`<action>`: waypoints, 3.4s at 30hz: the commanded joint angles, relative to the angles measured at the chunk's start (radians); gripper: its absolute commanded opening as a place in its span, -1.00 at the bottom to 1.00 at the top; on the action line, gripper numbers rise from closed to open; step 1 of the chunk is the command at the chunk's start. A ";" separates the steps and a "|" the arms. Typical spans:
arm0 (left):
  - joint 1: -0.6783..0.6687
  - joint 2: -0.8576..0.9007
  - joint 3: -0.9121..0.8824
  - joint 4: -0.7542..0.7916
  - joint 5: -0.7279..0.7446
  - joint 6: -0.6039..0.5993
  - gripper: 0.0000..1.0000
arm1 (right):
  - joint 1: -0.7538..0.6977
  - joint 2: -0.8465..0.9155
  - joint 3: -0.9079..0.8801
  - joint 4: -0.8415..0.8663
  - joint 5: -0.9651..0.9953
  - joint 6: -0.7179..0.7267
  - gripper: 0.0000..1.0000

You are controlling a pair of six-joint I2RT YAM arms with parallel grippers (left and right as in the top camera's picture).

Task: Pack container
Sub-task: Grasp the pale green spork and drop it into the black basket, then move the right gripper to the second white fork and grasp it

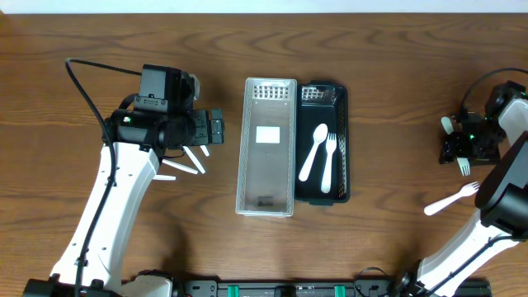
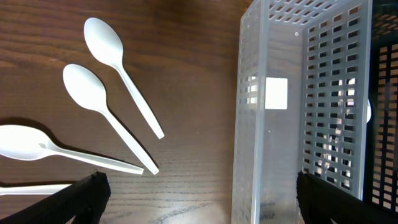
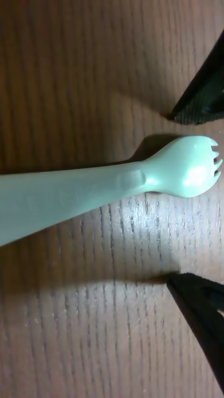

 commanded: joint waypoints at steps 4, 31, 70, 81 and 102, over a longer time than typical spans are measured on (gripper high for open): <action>0.004 -0.009 0.016 -0.002 -0.009 0.021 0.96 | -0.005 0.039 -0.012 0.002 -0.053 -0.008 0.17; 0.004 -0.009 0.016 -0.002 -0.009 0.021 0.96 | 0.025 -0.018 0.124 -0.079 -0.122 0.225 -0.97; 0.004 -0.009 0.016 -0.003 -0.009 0.021 0.96 | 0.937 -0.179 -0.019 0.032 -0.120 0.900 -0.36; 0.004 -0.009 0.016 -0.006 -0.009 0.021 0.96 | 0.810 -0.266 0.352 -0.180 -0.051 0.880 -0.03; 0.004 -0.009 0.016 -0.024 -0.009 0.021 0.96 | 0.028 -0.390 0.115 -0.290 0.075 1.140 0.90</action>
